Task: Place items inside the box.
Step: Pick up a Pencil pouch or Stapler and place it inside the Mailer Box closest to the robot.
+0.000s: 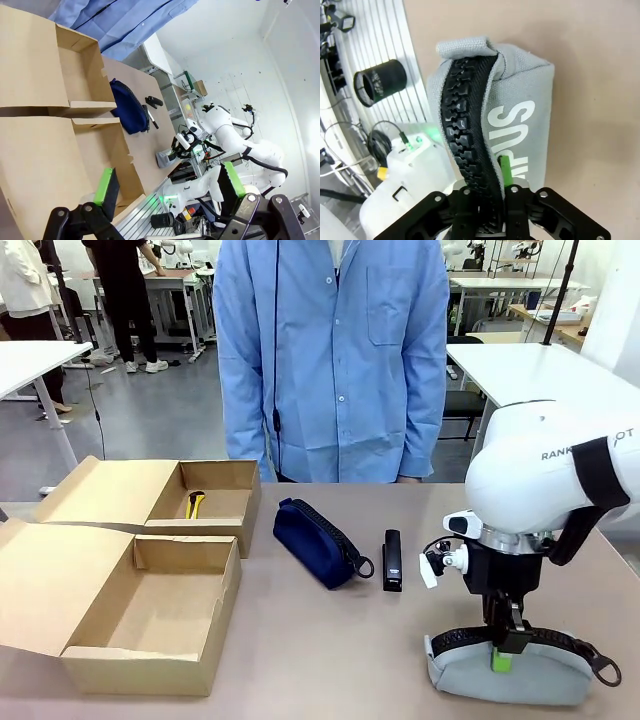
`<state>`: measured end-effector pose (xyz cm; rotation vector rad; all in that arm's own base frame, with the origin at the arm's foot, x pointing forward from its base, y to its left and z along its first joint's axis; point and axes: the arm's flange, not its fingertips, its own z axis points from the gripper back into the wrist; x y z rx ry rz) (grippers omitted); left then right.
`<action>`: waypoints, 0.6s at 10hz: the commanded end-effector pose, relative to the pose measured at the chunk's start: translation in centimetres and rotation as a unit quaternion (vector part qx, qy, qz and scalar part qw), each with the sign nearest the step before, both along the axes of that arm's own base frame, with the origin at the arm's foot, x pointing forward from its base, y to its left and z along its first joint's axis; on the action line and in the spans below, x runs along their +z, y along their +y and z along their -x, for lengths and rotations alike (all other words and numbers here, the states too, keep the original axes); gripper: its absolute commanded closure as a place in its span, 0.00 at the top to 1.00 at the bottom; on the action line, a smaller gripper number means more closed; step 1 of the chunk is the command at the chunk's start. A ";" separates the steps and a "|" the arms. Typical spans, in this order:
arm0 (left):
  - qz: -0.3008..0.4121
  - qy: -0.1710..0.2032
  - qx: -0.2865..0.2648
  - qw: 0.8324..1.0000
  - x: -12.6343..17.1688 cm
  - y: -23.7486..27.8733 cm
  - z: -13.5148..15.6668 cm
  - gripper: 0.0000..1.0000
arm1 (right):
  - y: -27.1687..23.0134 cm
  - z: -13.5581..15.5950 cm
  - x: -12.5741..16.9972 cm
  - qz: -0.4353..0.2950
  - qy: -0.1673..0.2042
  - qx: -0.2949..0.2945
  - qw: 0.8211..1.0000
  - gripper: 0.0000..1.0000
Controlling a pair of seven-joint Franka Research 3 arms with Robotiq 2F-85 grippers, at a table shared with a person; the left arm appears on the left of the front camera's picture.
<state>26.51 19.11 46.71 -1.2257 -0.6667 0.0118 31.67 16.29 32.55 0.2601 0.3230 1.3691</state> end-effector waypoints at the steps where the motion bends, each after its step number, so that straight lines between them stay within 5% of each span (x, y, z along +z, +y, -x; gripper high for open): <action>1: 0.006 -0.016 -0.001 1.000 0.1 -0.1 0.0 1.00 | -1.1 1.5 -0.2 -0.003 -0.002 0.006 1.000 0.00; 4: 0.006 -0.016 -0.001 1.000 0.1 -0.1 0.0 1.00 | -1.0 2.9 4.1 -0.021 0.023 -0.048 0.998 0.00; 5: 0.006 -0.016 -0.001 1.000 0.1 -0.1 0.0 1.00 | -1.1 4.3 6.7 -0.044 0.075 -0.071 0.994 0.00; 6: 0.006 -0.016 -0.001 1.000 0.1 -0.1 0.0 1.00 | -0.5 5.4 9.8 -0.073 0.161 -0.256 0.950 0.00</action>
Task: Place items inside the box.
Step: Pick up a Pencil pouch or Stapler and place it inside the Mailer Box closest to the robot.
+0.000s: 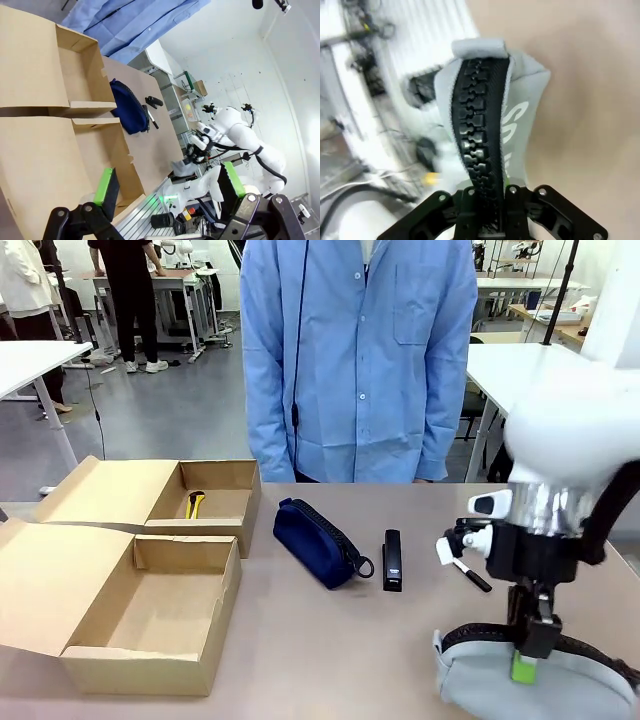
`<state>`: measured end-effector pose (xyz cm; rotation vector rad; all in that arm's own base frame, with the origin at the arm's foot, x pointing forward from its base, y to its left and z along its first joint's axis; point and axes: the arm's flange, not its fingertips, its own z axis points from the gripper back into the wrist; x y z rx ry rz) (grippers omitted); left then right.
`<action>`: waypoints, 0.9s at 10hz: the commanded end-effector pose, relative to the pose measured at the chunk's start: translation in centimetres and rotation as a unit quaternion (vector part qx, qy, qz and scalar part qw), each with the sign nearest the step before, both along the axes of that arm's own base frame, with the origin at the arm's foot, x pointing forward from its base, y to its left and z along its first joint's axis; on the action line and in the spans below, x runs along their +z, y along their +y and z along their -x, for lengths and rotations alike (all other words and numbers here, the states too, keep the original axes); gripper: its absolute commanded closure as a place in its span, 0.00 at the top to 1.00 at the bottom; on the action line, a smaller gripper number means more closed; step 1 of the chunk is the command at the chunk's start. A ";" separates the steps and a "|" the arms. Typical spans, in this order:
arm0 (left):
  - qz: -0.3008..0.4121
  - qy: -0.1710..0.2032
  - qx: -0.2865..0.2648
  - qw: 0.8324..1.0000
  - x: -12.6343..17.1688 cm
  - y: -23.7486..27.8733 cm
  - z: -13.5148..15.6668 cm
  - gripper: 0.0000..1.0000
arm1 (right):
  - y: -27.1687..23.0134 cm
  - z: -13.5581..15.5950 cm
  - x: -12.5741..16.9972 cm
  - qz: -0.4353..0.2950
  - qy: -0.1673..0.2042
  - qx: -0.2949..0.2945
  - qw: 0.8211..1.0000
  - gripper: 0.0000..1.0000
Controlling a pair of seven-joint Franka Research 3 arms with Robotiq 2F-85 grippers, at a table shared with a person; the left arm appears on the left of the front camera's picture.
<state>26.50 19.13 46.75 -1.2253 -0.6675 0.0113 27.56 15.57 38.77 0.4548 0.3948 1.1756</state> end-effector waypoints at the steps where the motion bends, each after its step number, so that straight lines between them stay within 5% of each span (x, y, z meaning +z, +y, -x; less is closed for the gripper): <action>1: 0.006 -0.016 -0.001 1.000 0.1 -0.1 0.0 1.00 | 1.1 2.2 6.5 -0.123 0.039 -0.311 0.942 0.00; 2: 0.006 -0.016 -0.001 1.000 0.1 -0.1 0.0 1.00 | 1.3 3.8 8.9 -0.194 0.071 -0.330 0.921 0.00; 6: 0.006 -0.016 -0.001 1.000 0.1 -0.1 0.0 1.00 | 5.0 7.3 10.3 -0.299 -0.063 -0.541 0.783 0.00; 7: 0.006 -0.016 -0.001 1.000 0.1 -0.1 0.0 1.00 | 2.1 4.9 12.5 -0.193 0.086 -0.319 0.924 0.00; 9: 0.006 -0.016 -0.001 1.000 0.1 -0.1 0.0 1.00 | 2.1 4.9 12.5 -0.193 0.086 -0.319 0.924 0.00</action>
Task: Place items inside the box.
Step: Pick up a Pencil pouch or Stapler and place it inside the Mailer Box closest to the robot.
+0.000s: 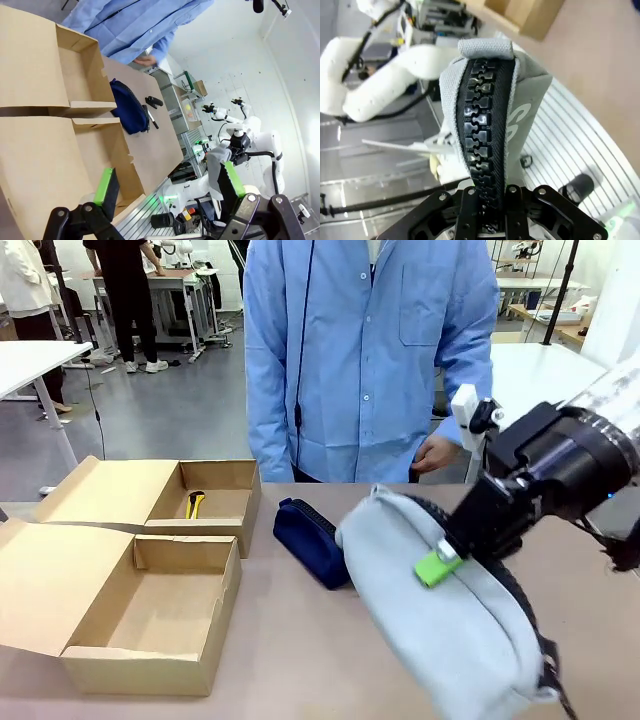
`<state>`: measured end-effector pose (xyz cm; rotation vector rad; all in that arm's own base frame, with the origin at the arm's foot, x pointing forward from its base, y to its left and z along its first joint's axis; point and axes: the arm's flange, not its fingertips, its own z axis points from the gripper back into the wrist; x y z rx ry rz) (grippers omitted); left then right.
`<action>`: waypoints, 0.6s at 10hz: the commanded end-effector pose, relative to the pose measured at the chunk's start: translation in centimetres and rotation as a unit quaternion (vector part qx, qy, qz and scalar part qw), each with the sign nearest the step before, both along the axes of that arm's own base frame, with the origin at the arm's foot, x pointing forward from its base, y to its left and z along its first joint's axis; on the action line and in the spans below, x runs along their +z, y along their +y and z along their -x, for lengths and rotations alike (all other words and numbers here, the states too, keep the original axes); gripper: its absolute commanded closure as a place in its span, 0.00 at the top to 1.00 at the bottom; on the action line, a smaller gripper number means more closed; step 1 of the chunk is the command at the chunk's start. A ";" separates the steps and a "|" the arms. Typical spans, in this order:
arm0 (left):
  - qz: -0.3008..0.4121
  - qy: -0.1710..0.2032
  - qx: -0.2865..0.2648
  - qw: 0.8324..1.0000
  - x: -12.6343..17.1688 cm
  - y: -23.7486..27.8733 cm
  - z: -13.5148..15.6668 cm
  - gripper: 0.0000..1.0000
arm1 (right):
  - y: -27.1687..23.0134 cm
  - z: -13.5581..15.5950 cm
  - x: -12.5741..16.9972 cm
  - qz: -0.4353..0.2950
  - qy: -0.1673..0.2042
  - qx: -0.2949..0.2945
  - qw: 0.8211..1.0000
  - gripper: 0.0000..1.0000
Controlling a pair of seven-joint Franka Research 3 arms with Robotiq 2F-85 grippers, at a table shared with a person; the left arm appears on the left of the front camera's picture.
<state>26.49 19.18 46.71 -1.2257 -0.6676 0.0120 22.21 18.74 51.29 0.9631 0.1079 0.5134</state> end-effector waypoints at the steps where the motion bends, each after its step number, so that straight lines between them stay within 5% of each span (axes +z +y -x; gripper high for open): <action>1: 0.006 -0.016 -0.001 1.000 0.1 -0.1 0.0 1.00 | -1.1 -0.4 -0.1 0.003 -0.001 0.030 1.000 0.00; 2: 0.006 -0.016 -0.001 1.000 0.1 -0.1 0.0 1.00 | 0.0 0.0 0.0 0.000 0.000 0.000 1.000 0.08; 6: 0.006 -0.016 -0.001 1.000 0.1 -0.1 0.0 1.00 | 12.5 0.2 -0.2 0.059 0.025 -0.047 0.997 0.08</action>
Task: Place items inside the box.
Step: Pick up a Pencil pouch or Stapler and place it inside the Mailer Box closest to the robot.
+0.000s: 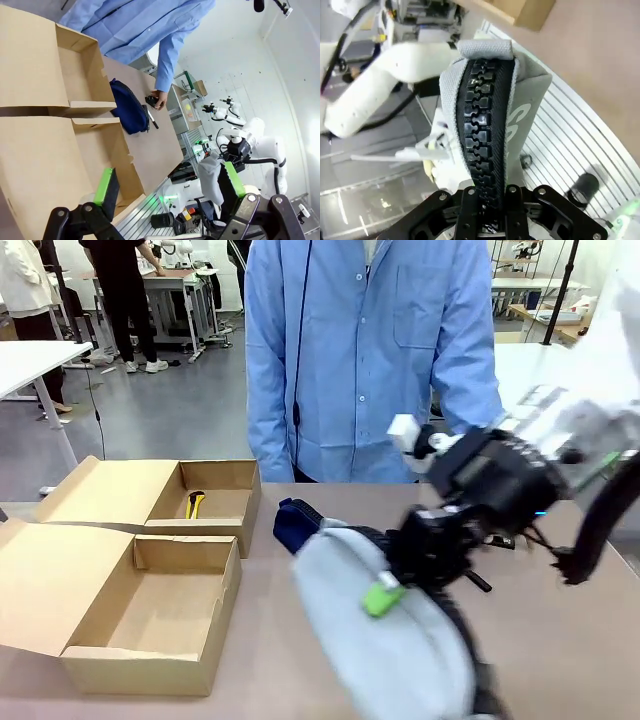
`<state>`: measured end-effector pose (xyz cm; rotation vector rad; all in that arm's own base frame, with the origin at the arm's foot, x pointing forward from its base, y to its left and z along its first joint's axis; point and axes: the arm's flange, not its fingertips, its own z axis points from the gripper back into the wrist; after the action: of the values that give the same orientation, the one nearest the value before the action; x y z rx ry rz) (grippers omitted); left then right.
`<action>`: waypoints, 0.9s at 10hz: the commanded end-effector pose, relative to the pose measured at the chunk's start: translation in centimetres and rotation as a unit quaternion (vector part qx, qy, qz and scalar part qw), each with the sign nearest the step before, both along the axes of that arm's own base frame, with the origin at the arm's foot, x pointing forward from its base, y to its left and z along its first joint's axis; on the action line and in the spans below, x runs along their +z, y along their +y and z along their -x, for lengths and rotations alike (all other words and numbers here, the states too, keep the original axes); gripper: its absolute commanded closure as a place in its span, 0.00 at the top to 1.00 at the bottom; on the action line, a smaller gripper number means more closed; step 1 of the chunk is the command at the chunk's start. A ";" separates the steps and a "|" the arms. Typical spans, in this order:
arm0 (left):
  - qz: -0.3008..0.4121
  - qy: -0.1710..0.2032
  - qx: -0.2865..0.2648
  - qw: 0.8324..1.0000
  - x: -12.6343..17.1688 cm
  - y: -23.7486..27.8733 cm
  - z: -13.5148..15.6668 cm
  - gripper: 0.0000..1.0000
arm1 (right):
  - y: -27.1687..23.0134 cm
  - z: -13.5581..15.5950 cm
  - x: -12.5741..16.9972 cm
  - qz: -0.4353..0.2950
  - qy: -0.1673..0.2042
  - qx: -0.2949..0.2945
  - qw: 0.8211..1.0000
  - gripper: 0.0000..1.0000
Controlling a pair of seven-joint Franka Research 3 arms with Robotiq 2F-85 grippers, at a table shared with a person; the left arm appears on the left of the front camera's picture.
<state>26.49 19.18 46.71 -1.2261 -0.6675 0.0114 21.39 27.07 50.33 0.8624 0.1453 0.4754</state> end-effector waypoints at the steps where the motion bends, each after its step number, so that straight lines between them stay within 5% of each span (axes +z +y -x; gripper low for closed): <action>1: 0.006 -0.016 -0.001 1.000 0.1 -0.1 0.0 1.00 | 7.7 -1.2 0.7 -0.018 0.022 -0.094 0.995 0.08; 5: 0.006 -0.016 -0.001 1.000 0.1 -0.1 0.0 1.00 | 19.1 -8.2 -2.3 -0.105 0.059 -0.232 0.965 0.08; 7: 0.006 -0.016 -0.001 1.000 0.1 -0.1 0.0 1.00 | 20.2 -9.6 -3.2 -0.091 0.117 -0.204 0.968 0.08; 8: 0.006 -0.016 -0.001 1.000 0.1 -0.1 0.0 1.00 | 17.2 -7.7 -2.2 -0.082 0.077 -0.239 0.965 0.08; 9: 0.006 -0.016 -0.001 1.000 0.1 -0.1 0.0 1.00 | 17.2 -7.7 -2.2 -0.082 0.077 -0.239 0.965 0.08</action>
<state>26.50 19.18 46.72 -1.2261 -0.6677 0.0103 30.87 45.72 46.69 1.0707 0.0871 -0.0491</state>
